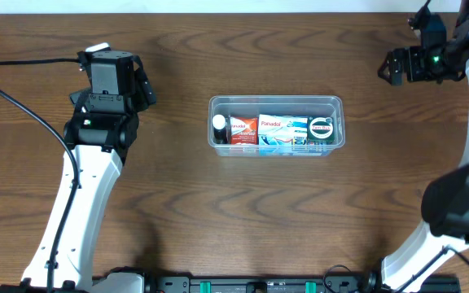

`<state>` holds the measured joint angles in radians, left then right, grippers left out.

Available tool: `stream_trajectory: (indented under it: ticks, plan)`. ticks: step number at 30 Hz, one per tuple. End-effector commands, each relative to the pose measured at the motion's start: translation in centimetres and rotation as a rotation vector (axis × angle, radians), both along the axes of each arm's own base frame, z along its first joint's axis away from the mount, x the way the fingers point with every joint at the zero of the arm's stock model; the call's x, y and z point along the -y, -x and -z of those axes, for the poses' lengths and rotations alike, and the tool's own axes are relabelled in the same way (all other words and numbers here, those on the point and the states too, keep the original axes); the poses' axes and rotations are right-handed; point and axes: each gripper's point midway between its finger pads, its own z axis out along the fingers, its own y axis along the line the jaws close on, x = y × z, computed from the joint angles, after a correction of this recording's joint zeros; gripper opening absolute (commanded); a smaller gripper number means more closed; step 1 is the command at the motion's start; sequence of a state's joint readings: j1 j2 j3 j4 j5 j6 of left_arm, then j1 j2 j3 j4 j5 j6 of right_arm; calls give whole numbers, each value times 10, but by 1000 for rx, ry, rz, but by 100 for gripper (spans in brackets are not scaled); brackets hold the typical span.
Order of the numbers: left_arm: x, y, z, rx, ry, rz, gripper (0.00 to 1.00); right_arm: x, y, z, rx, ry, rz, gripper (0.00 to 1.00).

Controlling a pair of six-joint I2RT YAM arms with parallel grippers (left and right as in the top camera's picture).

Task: Pack container

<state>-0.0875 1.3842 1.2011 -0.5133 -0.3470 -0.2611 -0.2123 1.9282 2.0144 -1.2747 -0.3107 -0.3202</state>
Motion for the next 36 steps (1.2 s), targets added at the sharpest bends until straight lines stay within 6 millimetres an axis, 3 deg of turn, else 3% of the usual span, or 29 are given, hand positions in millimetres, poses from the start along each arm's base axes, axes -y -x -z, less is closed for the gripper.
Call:
stream_trajectory:
  ticks: [1,6,11,14,17,21,23,26,31,36]
  plan:
    - [-4,-2,-12,25,-10,-10,98,-37,30,-94,228,29,-63,99]
    - [-4,-2,-12,25,-10,-10,98,-94,91,-179,465,37,-199,99]
    - [-4,-2,-12,25,-11,-10,98,-144,184,-257,780,80,-441,99]
    - [-4,-2,-12,25,-10,-10,98,-150,242,-284,914,57,-515,99]
    - [-4,-2,-12,25,-10,-10,98,-146,297,-291,1009,14,-557,99]
    - [-4,-2,-12,25,-10,-10,98,-129,350,-263,1063,19,-540,99]
    - [-4,-2,-12,25,-11,-10,98,-123,365,-236,1061,38,-525,99]
    - [-4,-2,-12,25,-10,-10,98,-119,372,-196,1043,67,-515,99]
    - [-4,-2,-12,25,-10,-10,98,-121,356,-131,1011,90,-519,99]
    - [-4,-2,-12,25,-10,-10,98,-130,314,-71,1034,130,-560,99]
